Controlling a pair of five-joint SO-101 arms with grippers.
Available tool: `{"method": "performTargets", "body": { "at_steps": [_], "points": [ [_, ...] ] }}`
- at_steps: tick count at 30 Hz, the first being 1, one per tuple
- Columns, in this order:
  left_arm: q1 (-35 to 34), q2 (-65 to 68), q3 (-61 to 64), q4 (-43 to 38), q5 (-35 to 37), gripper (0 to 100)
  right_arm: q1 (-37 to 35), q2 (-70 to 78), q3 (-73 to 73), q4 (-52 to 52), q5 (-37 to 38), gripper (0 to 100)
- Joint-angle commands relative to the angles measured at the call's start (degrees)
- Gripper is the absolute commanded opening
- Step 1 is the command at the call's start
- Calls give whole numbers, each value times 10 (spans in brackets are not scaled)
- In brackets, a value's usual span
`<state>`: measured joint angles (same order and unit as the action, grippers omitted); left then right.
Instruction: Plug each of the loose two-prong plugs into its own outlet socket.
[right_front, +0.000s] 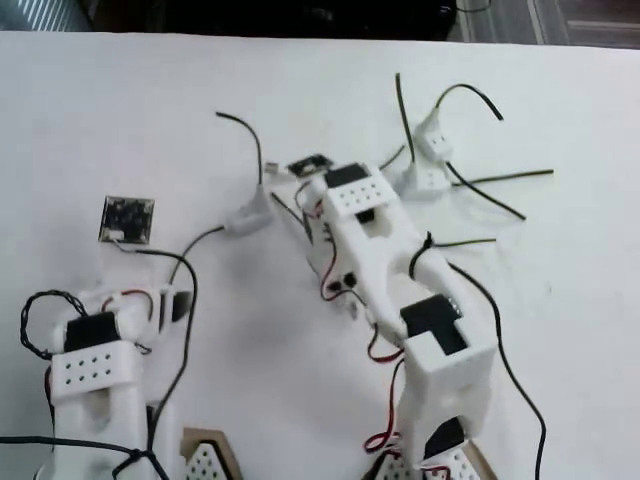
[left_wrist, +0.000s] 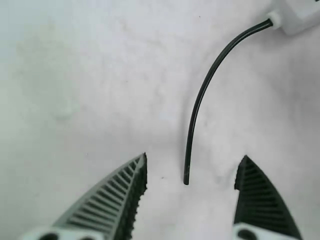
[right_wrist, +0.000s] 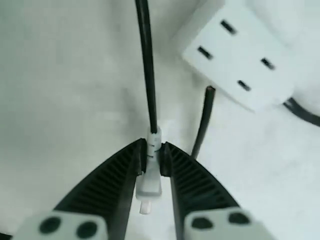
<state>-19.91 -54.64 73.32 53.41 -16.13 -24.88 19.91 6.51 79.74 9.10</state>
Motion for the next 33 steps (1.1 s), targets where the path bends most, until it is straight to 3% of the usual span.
{"method": "performTargets", "body": {
  "at_steps": [1,7,20,23,33],
  "points": [
    [-4,-13,-17,-11,5,282,-8,-33,41,-38,24,23],
    [-3,-13,-17,-11,5,282,-9,-34,49,3,25,122],
    [-3,-13,-17,-11,5,282,-5,-33,49,38,22,90],
    [-3,-13,-17,-11,5,282,2,-35,47,33,22,16],
    [4,-13,-18,-11,5,282,37,-121,0,99,25,17]
  ]
}}
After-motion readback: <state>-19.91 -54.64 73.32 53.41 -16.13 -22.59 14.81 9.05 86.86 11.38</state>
